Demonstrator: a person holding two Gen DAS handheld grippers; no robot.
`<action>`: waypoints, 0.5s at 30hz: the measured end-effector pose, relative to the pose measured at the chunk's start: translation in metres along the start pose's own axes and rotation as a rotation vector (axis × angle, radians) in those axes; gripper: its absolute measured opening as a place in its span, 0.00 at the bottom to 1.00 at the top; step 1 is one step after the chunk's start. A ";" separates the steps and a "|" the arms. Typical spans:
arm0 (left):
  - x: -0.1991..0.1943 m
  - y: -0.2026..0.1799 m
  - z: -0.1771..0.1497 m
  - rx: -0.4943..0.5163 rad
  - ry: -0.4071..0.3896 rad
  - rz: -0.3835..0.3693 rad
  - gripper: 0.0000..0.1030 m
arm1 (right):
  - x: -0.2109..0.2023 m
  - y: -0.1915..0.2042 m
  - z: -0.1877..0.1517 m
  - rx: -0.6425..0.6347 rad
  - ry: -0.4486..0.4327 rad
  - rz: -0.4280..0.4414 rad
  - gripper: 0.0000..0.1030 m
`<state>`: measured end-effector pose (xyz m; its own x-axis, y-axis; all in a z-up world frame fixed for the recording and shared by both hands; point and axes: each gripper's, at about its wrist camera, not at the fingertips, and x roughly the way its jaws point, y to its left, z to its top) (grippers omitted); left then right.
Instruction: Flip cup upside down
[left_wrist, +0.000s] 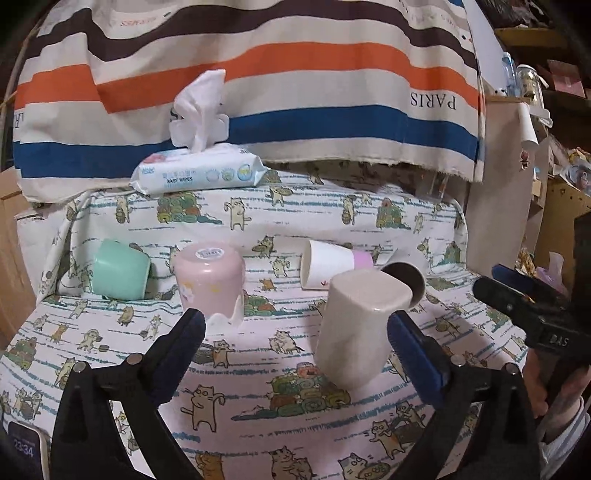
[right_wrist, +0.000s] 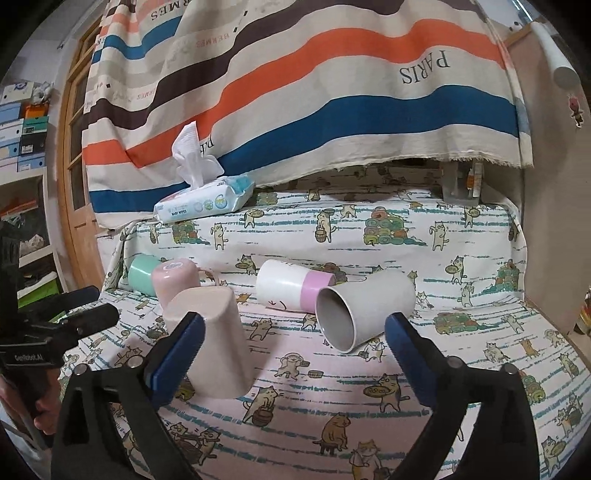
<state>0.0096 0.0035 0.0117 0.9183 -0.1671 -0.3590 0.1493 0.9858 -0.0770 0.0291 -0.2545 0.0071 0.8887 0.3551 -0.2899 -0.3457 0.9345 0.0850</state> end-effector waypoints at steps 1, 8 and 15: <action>-0.001 0.001 -0.001 0.000 -0.009 0.002 0.96 | -0.001 0.000 -0.001 -0.001 -0.009 -0.004 0.99; -0.008 -0.002 -0.008 0.016 -0.084 0.027 0.99 | -0.005 -0.001 -0.006 -0.009 -0.037 -0.020 0.99; -0.008 -0.005 -0.011 0.038 -0.104 0.075 0.99 | -0.004 -0.002 -0.007 -0.003 -0.018 -0.033 0.99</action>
<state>-0.0027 -0.0004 0.0053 0.9600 -0.0925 -0.2641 0.0910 0.9957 -0.0178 0.0241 -0.2575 0.0010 0.9050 0.3245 -0.2751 -0.3170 0.9456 0.0724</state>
